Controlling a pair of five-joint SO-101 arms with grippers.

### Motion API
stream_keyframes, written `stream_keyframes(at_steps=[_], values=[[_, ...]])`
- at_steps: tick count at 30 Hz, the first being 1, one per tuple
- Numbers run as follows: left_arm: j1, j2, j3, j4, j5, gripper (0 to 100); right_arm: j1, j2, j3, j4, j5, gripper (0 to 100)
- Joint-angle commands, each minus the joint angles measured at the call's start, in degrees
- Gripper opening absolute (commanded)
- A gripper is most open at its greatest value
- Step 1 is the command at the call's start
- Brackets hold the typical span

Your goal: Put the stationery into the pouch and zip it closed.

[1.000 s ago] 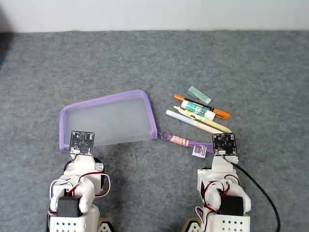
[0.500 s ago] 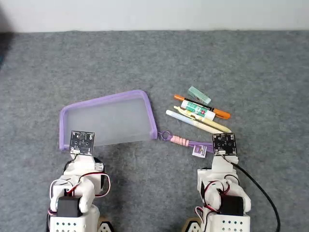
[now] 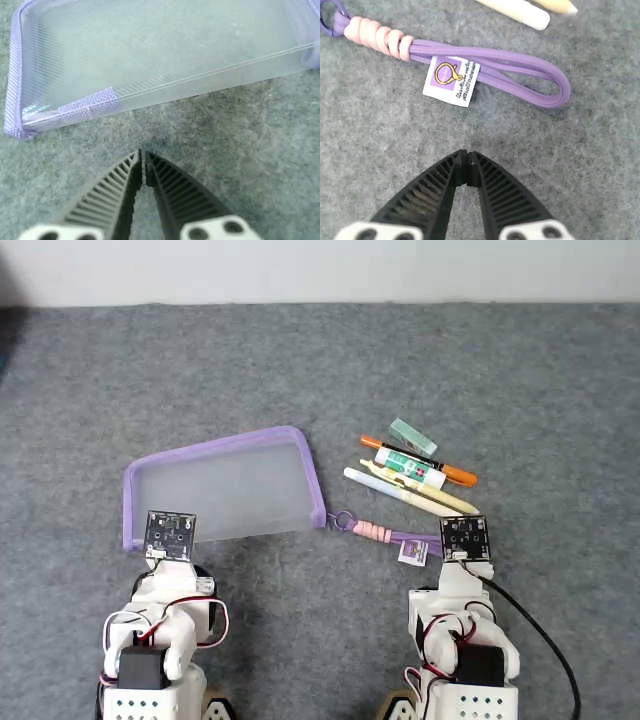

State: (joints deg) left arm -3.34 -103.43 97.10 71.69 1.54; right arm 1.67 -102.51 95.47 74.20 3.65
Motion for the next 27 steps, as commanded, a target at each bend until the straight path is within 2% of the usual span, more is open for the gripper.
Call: stream_keyframes(at_steps=[1,20,25,27], values=[[0.26,-0.79,-0.66,0.26,-0.44,1,0.48,-0.48,1.05,0.40,-0.09,0.9],[0.26,-0.79,-0.66,0.26,-0.44,1,0.22,-0.48,1.05,0.40,-0.26,0.9],[0.26,-0.79,-0.66,0.26,-0.44,1,3.12,-0.57,0.70,-0.22,0.26,0.9],[0.26,-0.79,-0.66,0.26,-0.44,1,4.70,-0.57,-0.09,-1.54,4.04,0.9]])
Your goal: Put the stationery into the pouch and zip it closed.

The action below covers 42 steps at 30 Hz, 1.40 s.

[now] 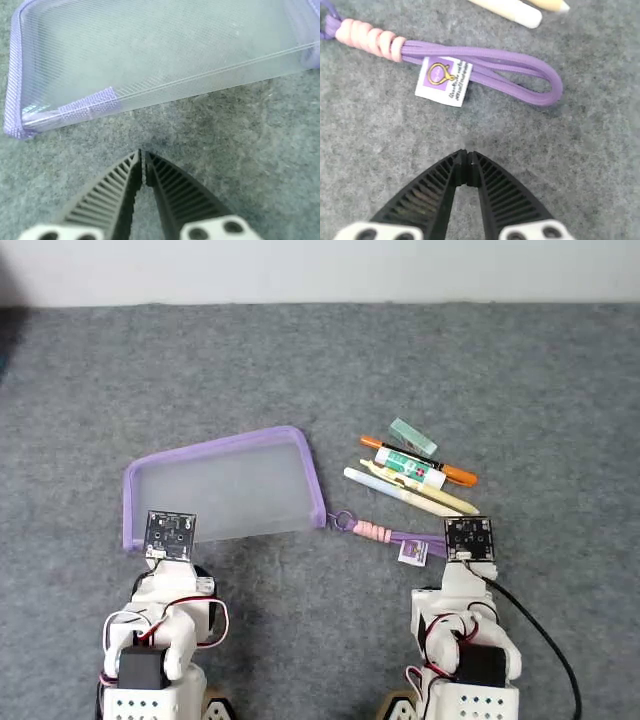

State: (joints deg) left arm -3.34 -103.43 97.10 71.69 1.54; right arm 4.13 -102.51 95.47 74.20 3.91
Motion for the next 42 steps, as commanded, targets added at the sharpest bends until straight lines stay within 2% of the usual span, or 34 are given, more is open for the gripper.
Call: stream_keyframes(at_steps=[1,4,7,9,12,23,28,35,38,42], values=[[0.26,-0.79,-0.66,0.26,-0.44,1,3.30,-0.57,-0.35,-2.33,6.95,0.9],[0.26,-0.79,-0.66,0.26,-0.44,1,7.16,-0.57,-1.23,-7.08,15.56,0.9],[0.26,-0.79,-0.66,0.26,-0.44,1,9.98,0.04,-5.36,-9.89,17.05,0.8],[0.26,-0.79,-0.66,0.26,-0.44,1,8.84,0.40,-10.64,-8.31,16.97,0.8],[0.26,-0.79,-0.66,0.26,-0.44,1,3.38,4.62,-18.90,-5.93,16.97,0.8],[0.26,-0.79,-0.66,0.26,-0.44,1,-14.20,50.68,-45.01,-7.78,17.32,0.9],[0.26,-0.79,-0.66,0.26,-0.44,1,-19.91,68.18,-53.45,-7.78,22.68,6.6],[0.26,-0.79,-0.66,0.26,-0.44,1,-23.08,89.45,-64.70,-7.34,25.05,17.1],[0.26,-0.79,-0.66,0.26,-0.44,1,-24.40,96.84,-68.66,-7.60,29.01,16.6],[0.26,-0.79,-0.66,0.26,-0.44,1,-24.75,105.19,-74.20,-7.78,29.45,14.9]])
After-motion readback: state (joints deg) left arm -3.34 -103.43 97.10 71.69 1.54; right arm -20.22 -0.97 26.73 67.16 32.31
